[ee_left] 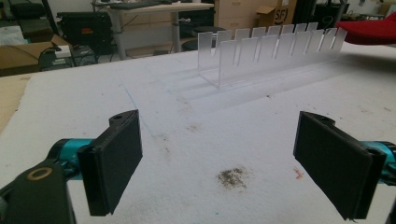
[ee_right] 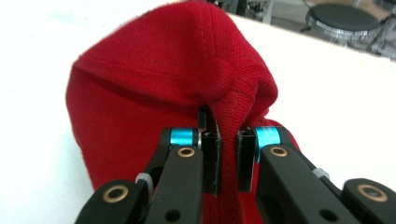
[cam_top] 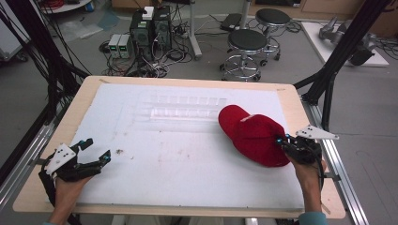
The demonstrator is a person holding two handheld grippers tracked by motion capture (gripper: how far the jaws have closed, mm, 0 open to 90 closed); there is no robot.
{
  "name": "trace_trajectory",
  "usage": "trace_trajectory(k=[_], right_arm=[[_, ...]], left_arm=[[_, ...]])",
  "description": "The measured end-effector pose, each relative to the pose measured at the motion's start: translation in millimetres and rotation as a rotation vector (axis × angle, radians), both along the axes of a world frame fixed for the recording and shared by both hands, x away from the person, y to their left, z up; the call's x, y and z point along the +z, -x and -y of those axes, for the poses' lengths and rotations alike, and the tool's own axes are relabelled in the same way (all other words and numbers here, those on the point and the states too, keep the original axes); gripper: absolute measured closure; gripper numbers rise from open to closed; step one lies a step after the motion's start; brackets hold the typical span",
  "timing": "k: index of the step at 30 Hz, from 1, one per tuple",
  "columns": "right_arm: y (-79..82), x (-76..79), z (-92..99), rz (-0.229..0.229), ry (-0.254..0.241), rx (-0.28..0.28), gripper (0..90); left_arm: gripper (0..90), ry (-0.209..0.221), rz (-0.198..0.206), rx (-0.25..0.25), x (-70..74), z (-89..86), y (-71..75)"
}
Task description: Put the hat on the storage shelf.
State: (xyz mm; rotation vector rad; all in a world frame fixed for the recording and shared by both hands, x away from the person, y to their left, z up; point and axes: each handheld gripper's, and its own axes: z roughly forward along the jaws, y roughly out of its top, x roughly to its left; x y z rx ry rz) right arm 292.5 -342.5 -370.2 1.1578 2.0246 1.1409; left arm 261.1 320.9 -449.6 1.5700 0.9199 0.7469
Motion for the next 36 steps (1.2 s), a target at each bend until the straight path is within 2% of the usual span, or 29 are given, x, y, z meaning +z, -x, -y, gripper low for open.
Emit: trace_trajectory(k=[4,5,10,12,21,23,24,28,30,36], right_arm=[[1.4,20.6,-9.7,0.036,0.0,0.027,85.1],[1.4,20.6,-9.7,0.036,0.0,0.027,85.1],[1.9,42.5,-23.6,0.079,0.007,0.07,85.1],[3.0,55.0,-32.6,0.104,0.006,0.111,85.2],[5.1,76.7,-50.3,0.153,-0.003,0.194,85.4],[6.5,82.7,-58.3,0.158,-0.017,0.235,85.4],[6.5,82.7,-58.3,0.158,-0.017,0.235,85.4],[4.8,88.1,-68.3,0.189,-0.032,0.302,85.4],[4.2,89.0,-74.8,0.181,-0.048,0.331,85.4],[-1.1,88.0,-98.5,0.178,-0.033,0.414,85.4]], left_arm=[[15.8,0.007,-0.006,0.001,0.2,-0.8,-0.6],[15.8,0.009,-0.008,-0.002,0.4,-1.1,-0.8],[15.8,0.035,-0.031,-0.004,1.0,-3.9,-2.9],[15.8,0.028,-0.037,-0.008,2.7,-4.2,-3.7],[15.8,0.008,-0.032,-0.072,21.1,3.5,-7.5],[15.8,0.001,-0.033,-0.09,24.5,6.1,-8.3],[15.8,0.001,-0.033,-0.102,26.7,7.5,-8.9],[15.8,0.008,-0.031,-0.153,36.8,13.3,-10.0],[15.8,0.009,-0.028,-0.177,43.3,16.0,-9.7],[15.8,-0.012,-0.04,-0.257,65.2,24.5,-10.2]])
